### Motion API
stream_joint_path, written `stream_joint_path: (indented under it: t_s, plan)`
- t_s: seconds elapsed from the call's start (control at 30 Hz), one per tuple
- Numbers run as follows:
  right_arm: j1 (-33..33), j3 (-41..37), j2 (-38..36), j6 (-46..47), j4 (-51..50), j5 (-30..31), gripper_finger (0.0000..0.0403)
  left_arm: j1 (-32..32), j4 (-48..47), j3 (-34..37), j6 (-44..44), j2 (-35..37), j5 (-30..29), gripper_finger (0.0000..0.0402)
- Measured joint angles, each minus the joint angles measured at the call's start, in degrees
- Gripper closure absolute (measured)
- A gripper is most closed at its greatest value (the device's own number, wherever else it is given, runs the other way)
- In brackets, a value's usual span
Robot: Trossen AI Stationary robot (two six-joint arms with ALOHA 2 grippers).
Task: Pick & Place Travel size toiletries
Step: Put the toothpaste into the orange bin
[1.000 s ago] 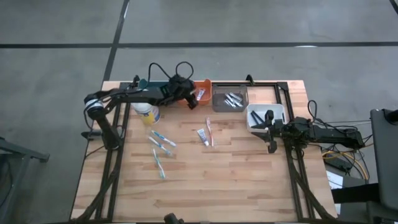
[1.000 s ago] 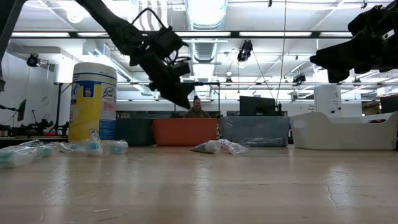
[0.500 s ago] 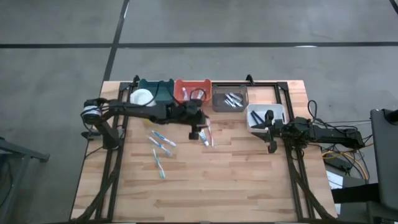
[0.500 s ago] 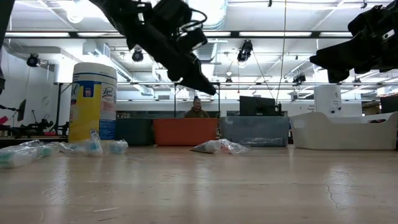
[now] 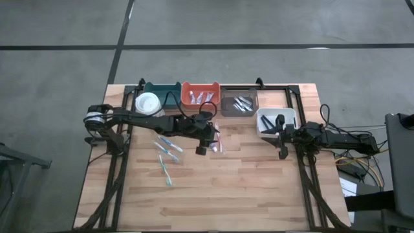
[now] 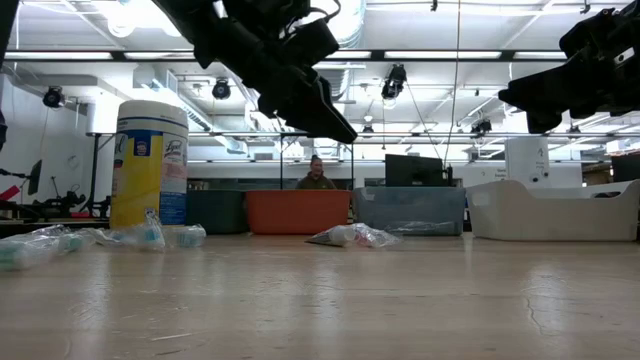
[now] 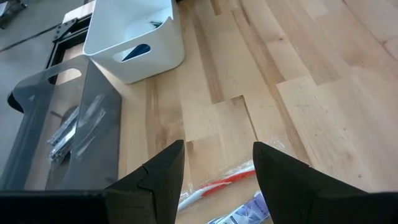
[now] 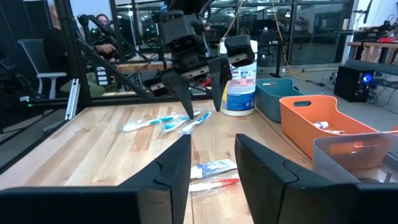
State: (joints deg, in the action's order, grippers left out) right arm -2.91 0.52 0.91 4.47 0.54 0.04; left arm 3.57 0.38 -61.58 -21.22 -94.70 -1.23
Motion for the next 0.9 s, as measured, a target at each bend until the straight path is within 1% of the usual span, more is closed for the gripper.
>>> stream_joint_path:
  t_s: [0.2, 0.47, 0.63, 0.8, 0.9]
  plan:
    - [0.0, 0.0, 0.0, 0.0, 0.0, 0.0, 0.0274, -0.1, 0.1, 0.5, 1.6, 0.0, 0.1, 0.0207]
    - [0.0, 0.0, 0.0, 0.0, 0.0, 0.0, 0.0278, -0.3, 0.4, 5.3, 1.7, 0.0, 0.7, 0.0207]
    - [0.0, 0.0, 0.0, 0.0, 0.0, 0.0, 0.0284, -0.7, 7.4, 9.1, 1.4, 0.0, 3.6, 0.0207]
    - [0.0, 0.0, 0.0, 0.0, 0.0, 0.0, 0.0282, -0.9, 10.6, 11.2, 0.1, 0.0, 7.3, 0.0207]
    - [0.0, 0.0, 0.0, -0.1, 0.0, 0.0, 0.0278, -0.9, 12.9, 12.1, 0.0, -0.4, 8.0, 0.0207]
